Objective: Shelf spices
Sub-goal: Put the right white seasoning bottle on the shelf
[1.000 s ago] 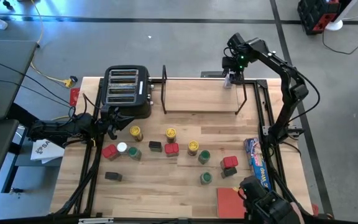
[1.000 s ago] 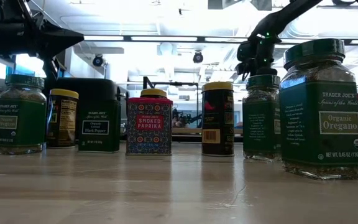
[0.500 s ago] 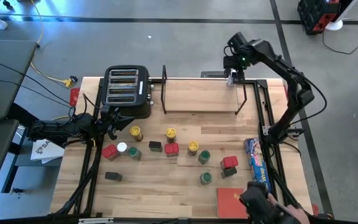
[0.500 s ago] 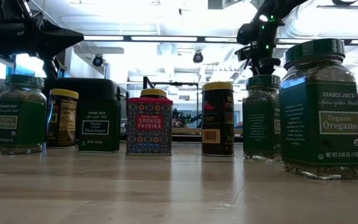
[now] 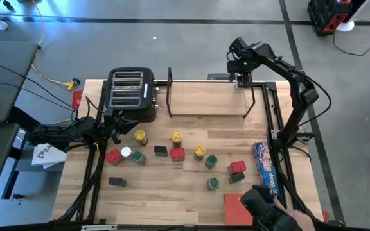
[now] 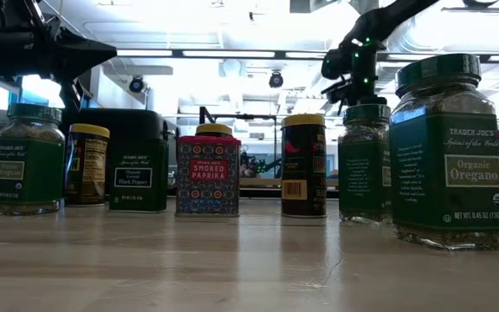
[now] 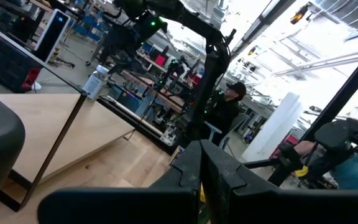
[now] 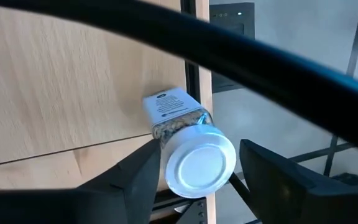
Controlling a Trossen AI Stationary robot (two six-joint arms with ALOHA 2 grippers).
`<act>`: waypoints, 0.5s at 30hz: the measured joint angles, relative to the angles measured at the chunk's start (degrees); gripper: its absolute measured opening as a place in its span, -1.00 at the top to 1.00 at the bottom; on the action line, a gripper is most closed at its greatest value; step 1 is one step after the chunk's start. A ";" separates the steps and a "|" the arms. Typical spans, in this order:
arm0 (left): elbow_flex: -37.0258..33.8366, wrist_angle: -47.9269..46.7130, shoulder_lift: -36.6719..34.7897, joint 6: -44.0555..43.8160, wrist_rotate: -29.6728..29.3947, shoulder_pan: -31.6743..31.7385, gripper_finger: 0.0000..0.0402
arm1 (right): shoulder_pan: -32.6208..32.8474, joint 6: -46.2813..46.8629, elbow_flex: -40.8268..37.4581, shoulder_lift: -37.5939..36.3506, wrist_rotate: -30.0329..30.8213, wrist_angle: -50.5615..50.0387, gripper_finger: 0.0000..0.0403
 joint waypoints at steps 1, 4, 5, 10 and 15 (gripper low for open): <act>0.00 0.02 0.00 0.00 0.00 -0.01 0.99 | -0.05 0.18 0.00 -0.01 -0.10 0.01 0.00; 0.00 0.01 0.00 0.00 0.00 0.00 0.99 | -0.06 1.09 0.23 -0.45 -1.11 -0.93 0.12; 0.00 0.02 0.01 0.00 0.00 -0.01 0.99 | -0.06 1.31 0.50 -0.68 -1.37 -1.33 0.17; 0.00 0.00 0.00 0.00 0.00 -0.01 0.99 | -0.56 3.68 2.48 -1.18 -2.95 -0.97 0.34; 0.00 0.02 0.02 0.00 -0.02 0.01 0.99 | -1.68 6.10 2.49 -0.74 0.05 -1.00 0.56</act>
